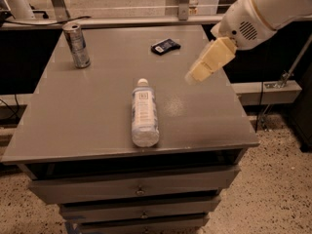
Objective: Pick redbull can
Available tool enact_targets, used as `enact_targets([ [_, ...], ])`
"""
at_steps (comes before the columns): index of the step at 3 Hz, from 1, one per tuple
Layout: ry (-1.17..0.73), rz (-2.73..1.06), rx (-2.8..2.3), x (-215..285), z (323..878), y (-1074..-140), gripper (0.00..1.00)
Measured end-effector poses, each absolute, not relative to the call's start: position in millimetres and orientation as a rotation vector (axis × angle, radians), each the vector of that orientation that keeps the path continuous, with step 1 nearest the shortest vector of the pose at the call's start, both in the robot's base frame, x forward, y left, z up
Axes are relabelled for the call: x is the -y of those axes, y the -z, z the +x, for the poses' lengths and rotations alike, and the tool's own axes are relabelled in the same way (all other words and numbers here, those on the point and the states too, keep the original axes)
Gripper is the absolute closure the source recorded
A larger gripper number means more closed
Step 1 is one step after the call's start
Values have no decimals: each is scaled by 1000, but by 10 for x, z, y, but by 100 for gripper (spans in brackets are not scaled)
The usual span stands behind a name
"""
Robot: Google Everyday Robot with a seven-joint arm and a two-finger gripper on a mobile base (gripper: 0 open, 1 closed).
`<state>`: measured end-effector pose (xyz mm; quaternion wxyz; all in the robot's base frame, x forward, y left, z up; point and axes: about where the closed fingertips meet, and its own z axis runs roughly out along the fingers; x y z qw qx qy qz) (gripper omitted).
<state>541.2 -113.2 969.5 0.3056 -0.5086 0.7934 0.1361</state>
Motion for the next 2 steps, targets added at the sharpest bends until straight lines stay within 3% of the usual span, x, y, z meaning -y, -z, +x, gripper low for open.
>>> enact_targets([
  [2,-561,-1147,-1977,510,5884,-9698,0],
])
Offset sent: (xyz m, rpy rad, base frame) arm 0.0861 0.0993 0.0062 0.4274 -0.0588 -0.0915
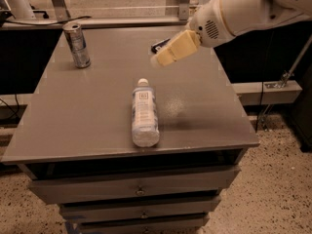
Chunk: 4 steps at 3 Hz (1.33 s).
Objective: Pick redbull can
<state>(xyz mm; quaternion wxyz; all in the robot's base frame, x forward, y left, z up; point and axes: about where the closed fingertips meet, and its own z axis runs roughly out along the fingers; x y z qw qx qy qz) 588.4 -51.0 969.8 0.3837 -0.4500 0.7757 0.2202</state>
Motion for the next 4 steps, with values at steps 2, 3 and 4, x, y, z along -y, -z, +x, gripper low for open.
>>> enact_targets([
  [2,-704,-971,-1828,-225,6492,-9809,0],
  [3,-704,-971,-1828,-226,6492,-9809,0],
  [4,-656,-1109,-1794,-320,6514,-9652,0],
])
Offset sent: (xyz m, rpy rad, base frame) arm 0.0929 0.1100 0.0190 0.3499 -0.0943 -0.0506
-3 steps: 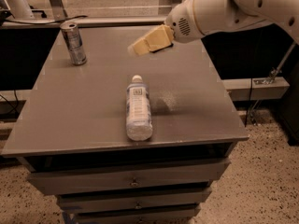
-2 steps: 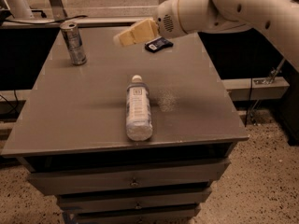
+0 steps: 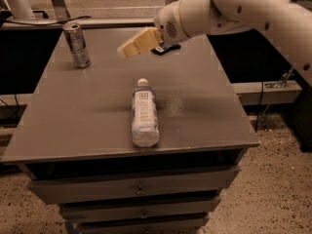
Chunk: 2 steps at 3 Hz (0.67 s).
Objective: Pick redbull can
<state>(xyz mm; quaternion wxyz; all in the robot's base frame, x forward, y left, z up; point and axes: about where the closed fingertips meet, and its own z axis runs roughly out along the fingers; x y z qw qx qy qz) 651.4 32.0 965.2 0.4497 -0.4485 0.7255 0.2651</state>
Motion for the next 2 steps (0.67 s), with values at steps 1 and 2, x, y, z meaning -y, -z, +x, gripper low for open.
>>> enact_targets([
  [1,-593,-1289,-1740,-505,6617,-9289,0],
  [2,-556,-1398,-1692,-626,6756,-8957,0],
])
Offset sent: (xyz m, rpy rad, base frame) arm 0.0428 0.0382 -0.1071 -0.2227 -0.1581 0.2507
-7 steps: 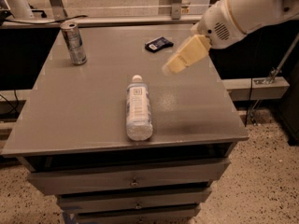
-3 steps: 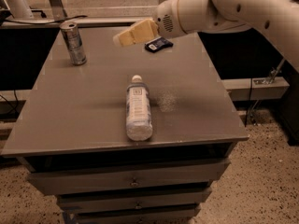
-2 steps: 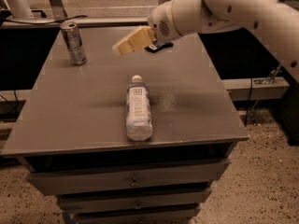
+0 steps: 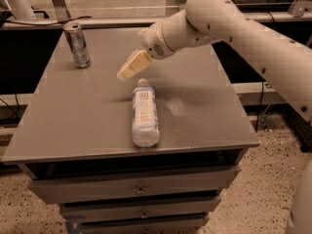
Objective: Pick redbull can
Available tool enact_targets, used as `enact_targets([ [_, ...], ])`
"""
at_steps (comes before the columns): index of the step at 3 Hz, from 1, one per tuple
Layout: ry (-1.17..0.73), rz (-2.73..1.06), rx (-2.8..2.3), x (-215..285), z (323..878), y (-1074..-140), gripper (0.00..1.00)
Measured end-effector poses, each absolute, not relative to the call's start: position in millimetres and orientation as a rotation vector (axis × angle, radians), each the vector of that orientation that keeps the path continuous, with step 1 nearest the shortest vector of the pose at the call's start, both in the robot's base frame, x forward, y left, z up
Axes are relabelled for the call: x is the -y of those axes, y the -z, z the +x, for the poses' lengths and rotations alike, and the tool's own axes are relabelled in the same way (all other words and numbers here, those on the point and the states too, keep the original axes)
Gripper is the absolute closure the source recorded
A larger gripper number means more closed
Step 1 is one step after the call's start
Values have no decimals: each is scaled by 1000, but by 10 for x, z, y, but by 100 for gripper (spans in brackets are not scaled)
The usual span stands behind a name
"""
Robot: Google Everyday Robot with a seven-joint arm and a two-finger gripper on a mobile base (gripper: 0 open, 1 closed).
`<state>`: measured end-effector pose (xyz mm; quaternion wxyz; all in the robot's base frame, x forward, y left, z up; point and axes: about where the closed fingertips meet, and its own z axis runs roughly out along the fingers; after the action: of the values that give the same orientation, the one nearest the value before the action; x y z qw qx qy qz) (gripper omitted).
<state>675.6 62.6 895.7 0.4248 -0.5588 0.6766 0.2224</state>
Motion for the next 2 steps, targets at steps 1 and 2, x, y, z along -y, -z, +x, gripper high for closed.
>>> enact_targets([
  [1,-571,-1419,-1662,-840,6862,-8726,0],
  [2,-611,-1399,-1649,-1156,6924,-8514,0],
])
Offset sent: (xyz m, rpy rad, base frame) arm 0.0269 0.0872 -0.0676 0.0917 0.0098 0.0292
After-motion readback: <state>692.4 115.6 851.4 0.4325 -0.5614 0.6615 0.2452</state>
